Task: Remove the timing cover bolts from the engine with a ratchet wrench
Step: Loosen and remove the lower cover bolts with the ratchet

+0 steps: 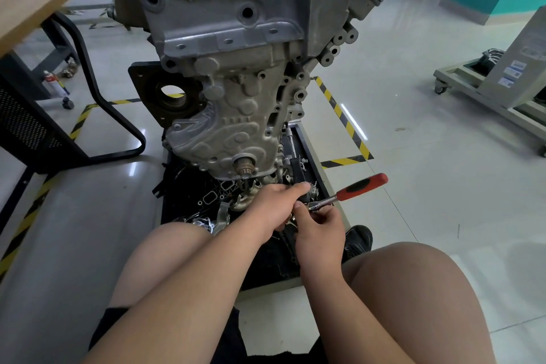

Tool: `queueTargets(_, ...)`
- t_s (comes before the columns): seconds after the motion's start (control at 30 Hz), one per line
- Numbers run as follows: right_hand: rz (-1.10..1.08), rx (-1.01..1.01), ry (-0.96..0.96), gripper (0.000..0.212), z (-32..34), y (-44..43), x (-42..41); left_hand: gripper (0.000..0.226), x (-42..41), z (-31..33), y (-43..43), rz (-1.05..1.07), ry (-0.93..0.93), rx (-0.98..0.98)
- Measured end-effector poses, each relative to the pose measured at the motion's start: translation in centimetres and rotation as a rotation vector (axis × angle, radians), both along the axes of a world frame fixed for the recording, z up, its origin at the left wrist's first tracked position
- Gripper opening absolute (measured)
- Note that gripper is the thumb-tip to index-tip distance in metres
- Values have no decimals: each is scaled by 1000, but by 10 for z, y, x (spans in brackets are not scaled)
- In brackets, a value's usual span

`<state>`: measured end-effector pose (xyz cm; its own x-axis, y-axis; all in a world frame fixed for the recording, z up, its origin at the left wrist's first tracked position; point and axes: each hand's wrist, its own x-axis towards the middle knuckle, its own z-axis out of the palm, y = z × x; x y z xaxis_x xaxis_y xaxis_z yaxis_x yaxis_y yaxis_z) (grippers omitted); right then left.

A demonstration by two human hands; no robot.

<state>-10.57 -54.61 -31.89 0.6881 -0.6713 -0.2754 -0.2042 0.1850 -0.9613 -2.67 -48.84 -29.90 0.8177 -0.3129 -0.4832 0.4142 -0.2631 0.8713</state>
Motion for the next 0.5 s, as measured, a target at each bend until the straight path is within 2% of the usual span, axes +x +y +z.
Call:
queueTargets(0.13,-16,-151,-34,23,1,-2,2,29,-1,1,0,-2,-12,-4)
queueTargets(0.33,43,-507,-26,26,1,-4,2,32,-1,4,1,-6,-24,7)
queueTargets(0.4,41,-512,-37,25,1,-3,2,32,-1,4,3,-7,-27,2)
queueTargets(0.5,32,-398,-38,20,1,-2,2,31,-1,3,4,-11,-42,0)
